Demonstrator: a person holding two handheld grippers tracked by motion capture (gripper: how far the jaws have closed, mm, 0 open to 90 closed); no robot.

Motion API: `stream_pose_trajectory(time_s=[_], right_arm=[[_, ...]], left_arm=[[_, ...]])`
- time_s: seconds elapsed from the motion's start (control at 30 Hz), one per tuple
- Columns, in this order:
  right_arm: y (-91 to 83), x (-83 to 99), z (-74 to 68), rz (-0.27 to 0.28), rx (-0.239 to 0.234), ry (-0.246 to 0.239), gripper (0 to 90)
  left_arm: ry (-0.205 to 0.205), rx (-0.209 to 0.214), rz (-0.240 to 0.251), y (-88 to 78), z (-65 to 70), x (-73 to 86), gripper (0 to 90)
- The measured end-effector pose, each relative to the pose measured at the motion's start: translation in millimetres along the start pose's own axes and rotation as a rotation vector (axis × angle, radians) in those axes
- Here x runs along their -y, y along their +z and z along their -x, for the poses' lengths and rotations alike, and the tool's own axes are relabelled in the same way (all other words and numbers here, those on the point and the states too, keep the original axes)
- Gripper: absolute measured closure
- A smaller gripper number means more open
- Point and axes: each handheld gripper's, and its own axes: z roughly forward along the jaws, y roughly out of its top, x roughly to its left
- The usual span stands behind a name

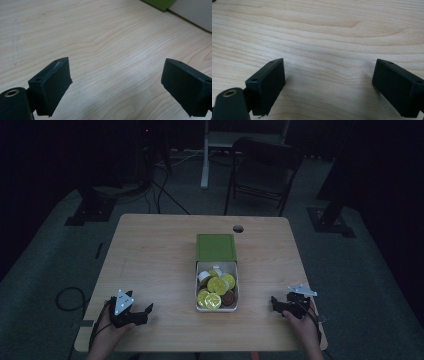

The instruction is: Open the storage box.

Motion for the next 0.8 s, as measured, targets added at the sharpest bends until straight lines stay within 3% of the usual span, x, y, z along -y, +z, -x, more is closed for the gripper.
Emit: stream_pose_trajectory(time_s=[0.13, 0.5, 0.63, 0.8], right_arm=[[0.0, 0.0, 0.0, 0.000, 0.000, 0.000, 10.7], [0.0, 0.0, 0.0, 0.000, 0.000, 0.000, 10.8], [0.0, 0.0, 0.0, 0.000, -0.001, 0.001, 10.7], [0.0, 0.0, 0.0, 0.000, -0.001, 0.001, 10.8]], left_arm=[[-0.040, -0.024, -0.010, -0.2, -6.1, 2.1, 9.3], [-0.084, -0.070, -0.073, 5.4, -19.0, 5.6, 9.3], [-0.069, -0.088, -0.097, 7.8, -21.6, 5.6, 9.3], [-0.068, -0.081, -0.115, 11.4, -23.1, 4.5, 9.4]])
